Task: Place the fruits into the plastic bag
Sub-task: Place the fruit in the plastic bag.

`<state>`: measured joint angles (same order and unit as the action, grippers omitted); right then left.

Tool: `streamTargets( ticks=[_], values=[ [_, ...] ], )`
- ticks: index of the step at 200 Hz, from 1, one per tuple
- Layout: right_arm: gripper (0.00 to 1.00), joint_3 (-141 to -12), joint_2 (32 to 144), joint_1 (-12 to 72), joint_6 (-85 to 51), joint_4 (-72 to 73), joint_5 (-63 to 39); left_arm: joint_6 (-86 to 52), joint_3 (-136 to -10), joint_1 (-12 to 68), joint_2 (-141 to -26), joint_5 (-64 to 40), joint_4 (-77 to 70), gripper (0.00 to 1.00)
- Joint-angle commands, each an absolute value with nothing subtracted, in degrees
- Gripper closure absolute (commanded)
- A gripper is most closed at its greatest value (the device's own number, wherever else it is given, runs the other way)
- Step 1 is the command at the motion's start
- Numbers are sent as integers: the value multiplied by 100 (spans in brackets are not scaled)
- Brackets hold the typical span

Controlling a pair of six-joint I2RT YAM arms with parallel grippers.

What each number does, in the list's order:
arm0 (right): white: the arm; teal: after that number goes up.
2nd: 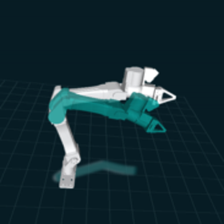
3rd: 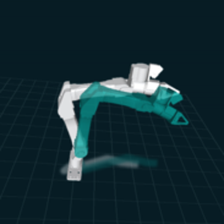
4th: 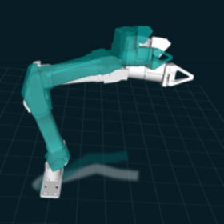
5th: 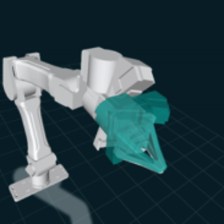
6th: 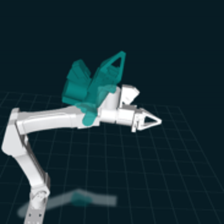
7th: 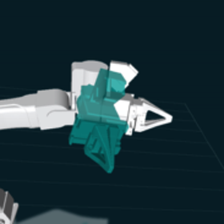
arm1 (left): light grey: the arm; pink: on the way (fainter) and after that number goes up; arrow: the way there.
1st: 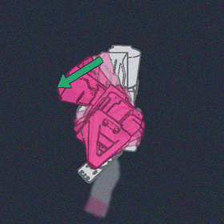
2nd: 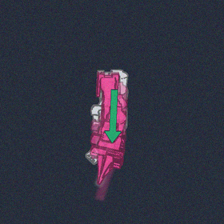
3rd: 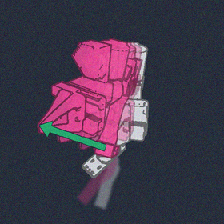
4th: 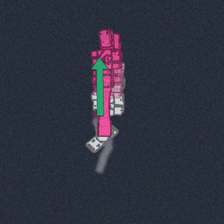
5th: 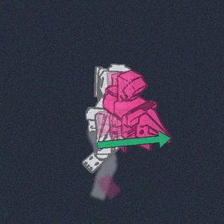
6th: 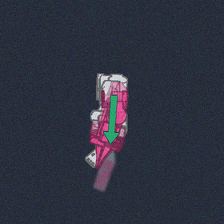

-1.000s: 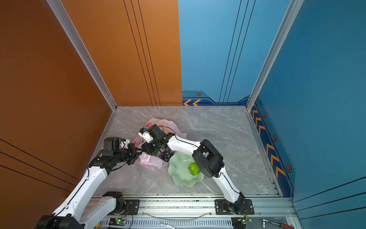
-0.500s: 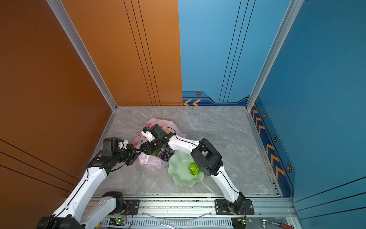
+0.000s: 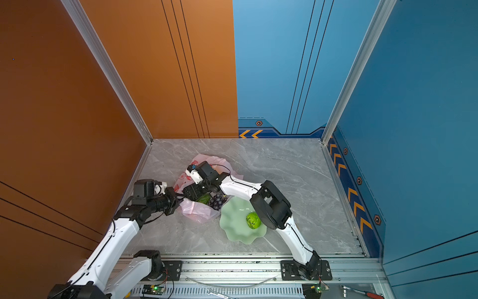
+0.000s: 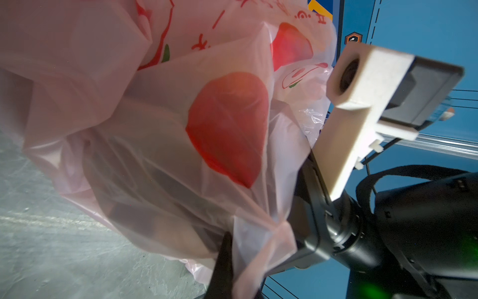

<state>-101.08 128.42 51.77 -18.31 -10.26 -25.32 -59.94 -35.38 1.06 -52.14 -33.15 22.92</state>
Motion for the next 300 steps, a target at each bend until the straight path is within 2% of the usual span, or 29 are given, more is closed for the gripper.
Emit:
streamTargets(
  ticks=[1, 135, 208, 233, 273, 300],
  values=[
    [0, -10235, 12251, 5238, -1943, -1008, -2462, -6025, -3490, 90, -5164, -3498, 2207, 100],
    [0, -10252, 11361, 5158, -1424, -3148, -1407, -6064, -3395, 71, -5045, -3490, 2180, 100],
    [0, -10514, 10837, 5419, -800, -3733, -339, -6058, -3411, 71, -5052, -3489, 2190, 100],
    [0, -10512, 10597, 5560, -617, -3778, 185, -6072, -3393, 69, -5067, -3485, 2154, 100],
    [0, -10465, 10080, 5615, -715, -3761, 1590, -6064, -3366, 62, -5076, -3473, 2136, 100],
    [0, -9854, 9469, 5521, -823, -3264, 2079, -6056, -3373, 63, -5071, -3480, 2136, 100]
  ],
)
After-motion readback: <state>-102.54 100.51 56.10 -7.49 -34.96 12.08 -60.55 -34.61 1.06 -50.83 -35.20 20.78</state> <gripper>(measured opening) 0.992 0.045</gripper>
